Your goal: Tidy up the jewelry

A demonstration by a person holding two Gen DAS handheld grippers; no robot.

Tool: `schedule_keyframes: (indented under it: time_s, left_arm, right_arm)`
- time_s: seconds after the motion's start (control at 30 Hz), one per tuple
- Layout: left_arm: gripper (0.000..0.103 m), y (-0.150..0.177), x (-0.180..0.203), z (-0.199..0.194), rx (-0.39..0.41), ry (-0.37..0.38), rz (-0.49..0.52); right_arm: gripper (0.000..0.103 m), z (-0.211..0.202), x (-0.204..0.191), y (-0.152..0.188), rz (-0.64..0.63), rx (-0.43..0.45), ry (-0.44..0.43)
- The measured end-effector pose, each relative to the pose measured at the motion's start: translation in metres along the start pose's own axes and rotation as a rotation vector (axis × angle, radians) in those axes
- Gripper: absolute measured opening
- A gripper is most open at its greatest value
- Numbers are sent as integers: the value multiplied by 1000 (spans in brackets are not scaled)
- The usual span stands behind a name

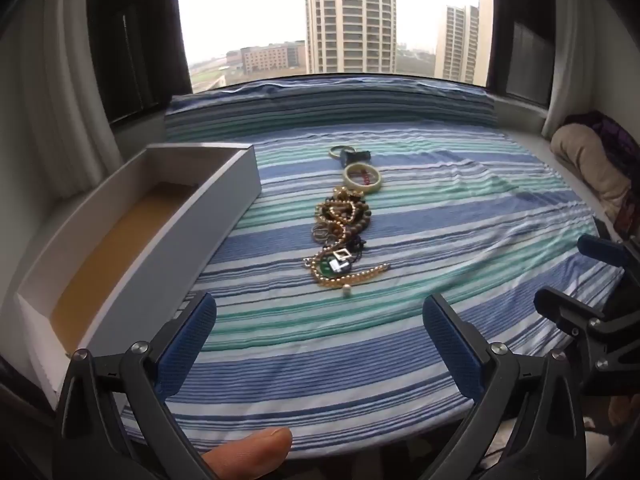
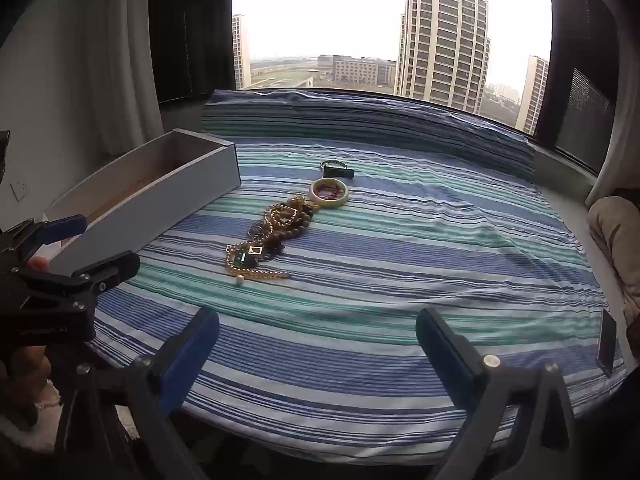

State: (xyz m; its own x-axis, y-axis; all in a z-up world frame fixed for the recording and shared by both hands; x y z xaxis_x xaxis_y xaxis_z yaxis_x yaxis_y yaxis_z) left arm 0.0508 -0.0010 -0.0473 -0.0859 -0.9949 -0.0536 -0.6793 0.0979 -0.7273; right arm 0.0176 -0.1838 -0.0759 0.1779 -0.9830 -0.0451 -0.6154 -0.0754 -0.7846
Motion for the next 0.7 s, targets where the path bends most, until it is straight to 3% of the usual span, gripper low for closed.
schedule_keyframes:
  time_s: [0.13,0.3,0.7]
  left_arm:
    - [103,3,-4,3,-19,47,-44]
    - [103,4,-5,7,-31,17,-37]
    - [103,4,-5,10,-61,15,-26]
  right_arm:
    - [101,-5,-2,4,-15,10,12]
    - [101,-2,0,2,-7,-37,9]
    - [101,4,-2,5,-6,-22,7]
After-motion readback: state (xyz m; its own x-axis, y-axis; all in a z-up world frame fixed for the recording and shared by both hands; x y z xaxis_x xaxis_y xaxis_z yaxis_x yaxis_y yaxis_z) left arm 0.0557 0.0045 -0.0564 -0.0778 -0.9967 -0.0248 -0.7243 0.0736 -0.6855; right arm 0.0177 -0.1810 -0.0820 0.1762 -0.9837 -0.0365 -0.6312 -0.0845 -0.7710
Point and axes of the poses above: each gripper's, at about its wrist camera, not at the fingertips, and z roughly the way its jaws point, x to its right, y to its underside, the point moved 7 cm from there along z, roughly the way its jaws point, and after that the axes turned 2 degrees about z, right-handed, at the moved point
